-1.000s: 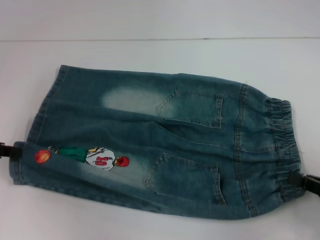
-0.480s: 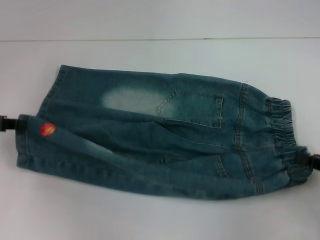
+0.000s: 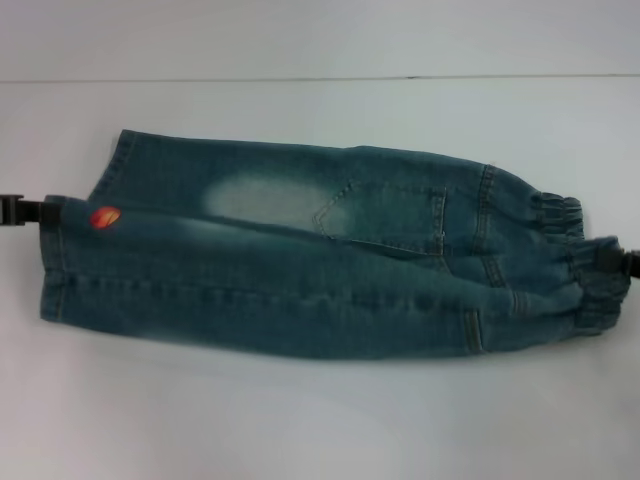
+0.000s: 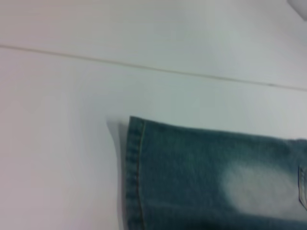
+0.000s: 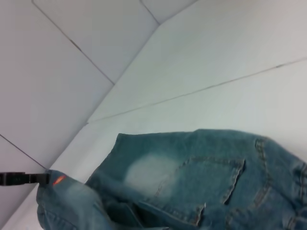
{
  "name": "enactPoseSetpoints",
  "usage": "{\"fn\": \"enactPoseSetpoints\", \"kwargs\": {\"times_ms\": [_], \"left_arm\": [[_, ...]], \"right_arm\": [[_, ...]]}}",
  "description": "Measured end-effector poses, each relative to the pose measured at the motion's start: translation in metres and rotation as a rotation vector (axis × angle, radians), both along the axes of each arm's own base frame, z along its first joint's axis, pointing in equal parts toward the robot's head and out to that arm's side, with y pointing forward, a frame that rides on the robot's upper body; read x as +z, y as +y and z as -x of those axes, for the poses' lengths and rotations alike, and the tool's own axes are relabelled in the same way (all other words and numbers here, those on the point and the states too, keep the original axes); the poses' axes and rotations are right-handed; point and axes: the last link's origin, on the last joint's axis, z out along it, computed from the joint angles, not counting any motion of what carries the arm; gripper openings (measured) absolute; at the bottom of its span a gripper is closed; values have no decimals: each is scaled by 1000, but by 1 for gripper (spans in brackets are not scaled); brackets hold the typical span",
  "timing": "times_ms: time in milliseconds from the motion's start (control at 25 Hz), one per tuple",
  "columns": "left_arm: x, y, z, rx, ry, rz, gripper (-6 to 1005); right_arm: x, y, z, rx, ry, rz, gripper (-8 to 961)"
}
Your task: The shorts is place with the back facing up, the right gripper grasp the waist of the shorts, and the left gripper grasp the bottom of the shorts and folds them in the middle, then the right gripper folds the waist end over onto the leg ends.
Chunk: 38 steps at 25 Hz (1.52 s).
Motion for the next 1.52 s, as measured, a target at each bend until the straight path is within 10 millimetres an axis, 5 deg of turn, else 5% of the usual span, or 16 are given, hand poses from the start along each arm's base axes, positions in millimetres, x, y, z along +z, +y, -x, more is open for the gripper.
{"fn": "enactPoseSetpoints", "kwargs": {"times_ms": [920, 1520], "left_arm": [[-12, 47, -34, -19, 9, -140, 51], [-23, 61, -40, -18, 9, -208, 52]], "right_arm": [[42, 74, 29, 26, -249, -92, 48], [40, 98, 43, 57, -336, -101, 49]]}}
